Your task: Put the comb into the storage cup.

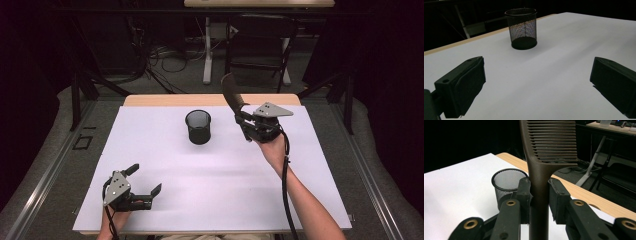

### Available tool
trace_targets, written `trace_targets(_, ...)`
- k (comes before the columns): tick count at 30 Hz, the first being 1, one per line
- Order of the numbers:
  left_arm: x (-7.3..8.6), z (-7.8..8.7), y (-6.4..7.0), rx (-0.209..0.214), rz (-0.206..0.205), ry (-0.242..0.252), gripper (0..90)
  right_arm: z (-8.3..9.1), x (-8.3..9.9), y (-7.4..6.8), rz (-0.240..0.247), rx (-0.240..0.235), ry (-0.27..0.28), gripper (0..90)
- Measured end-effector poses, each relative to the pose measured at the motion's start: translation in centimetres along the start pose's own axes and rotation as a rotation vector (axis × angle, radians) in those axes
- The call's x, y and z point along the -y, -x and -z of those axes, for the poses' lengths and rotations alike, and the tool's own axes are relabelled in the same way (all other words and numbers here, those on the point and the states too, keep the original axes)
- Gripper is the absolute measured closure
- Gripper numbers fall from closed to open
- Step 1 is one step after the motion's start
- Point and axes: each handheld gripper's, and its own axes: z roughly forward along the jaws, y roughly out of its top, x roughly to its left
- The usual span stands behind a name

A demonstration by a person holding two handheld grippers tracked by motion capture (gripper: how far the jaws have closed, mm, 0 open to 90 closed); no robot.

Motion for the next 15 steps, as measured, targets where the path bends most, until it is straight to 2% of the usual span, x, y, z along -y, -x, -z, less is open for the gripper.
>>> trace_targets(15,-0.01,0.04,-0.04,0.002,-0.003,0.002,0.2,-0.97,-0.79,-0.08,-0.001,-0.005,0.004,72.8)
